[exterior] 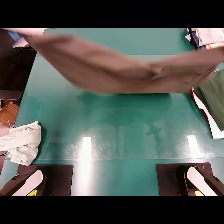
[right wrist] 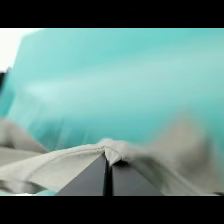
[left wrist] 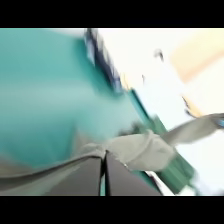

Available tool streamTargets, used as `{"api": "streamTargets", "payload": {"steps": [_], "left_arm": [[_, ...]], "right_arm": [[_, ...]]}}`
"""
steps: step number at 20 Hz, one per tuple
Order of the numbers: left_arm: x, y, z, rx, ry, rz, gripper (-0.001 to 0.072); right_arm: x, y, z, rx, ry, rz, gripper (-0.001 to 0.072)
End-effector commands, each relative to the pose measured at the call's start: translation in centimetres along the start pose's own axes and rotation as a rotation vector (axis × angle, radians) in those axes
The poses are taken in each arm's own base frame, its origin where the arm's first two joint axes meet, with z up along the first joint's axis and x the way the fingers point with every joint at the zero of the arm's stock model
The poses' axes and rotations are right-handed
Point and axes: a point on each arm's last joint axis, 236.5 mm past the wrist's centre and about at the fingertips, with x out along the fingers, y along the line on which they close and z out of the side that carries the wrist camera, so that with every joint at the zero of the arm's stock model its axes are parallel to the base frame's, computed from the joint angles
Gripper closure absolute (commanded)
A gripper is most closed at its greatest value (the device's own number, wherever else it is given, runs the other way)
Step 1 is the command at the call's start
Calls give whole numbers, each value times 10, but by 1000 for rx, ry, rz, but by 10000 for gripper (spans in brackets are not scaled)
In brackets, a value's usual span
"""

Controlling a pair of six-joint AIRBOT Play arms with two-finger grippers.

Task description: Fold the shirts.

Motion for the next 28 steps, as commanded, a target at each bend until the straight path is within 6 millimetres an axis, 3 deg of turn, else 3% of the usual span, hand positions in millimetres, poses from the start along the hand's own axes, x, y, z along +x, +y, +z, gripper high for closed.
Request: {"api": "streamTargets", "payload": {"steps": [1, 3, 6, 8, 10, 12, 13, 16, 19, 21, 23, 25, 28], "left_arm": [[-48, -98, 74, 373, -181, 56, 683], [-79, -145, 93, 534, -258, 123, 684], [-112, -201, 93, 659, -345, 141, 684], [-123, -220, 81, 683, -353, 143, 683], [-128, -224, 71, 695, -337, 164, 683], [-125, -188, 66, 630, -269, 261, 684], [-120, -158, 63, 568, -225, 319, 684], [-87, -42, 28, 325, -15, 436, 684], [-46, 67, -59, 27, 280, 448, 683], [-21, 116, -114, -109, 414, 435, 683], [4, 159, -154, -155, 494, 426, 683], [26, 202, -161, -169, 481, 453, 683], [50, 267, -147, -177, 346, 539, 683]], "right_arm": [[-69, 85, 68, -218, -226, 25, 696], [-102, 114, 84, -283, -308, 3, 696], [-143, 119, 92, -356, -370, -161, 696], [-163, 112, 94, -372, -383, -285, 696], [-171, 108, 92, -359, -366, -338, 697], [-162, 96, 88, -331, -310, -335, 698], [-153, 82, 86, -291, -277, -333, 698], [-100, 23, 59, -143, -72, -293, 698], [-26, -29, 2, -17, 243, -254, 698], [25, -65, -43, -5, 447, -312, 698], [76, -85, -89, -1, 617, -320, 698], [125, -101, -119, 15, 685, -313, 698], [190, -122, -128, 38, 617, -312, 698]]}}
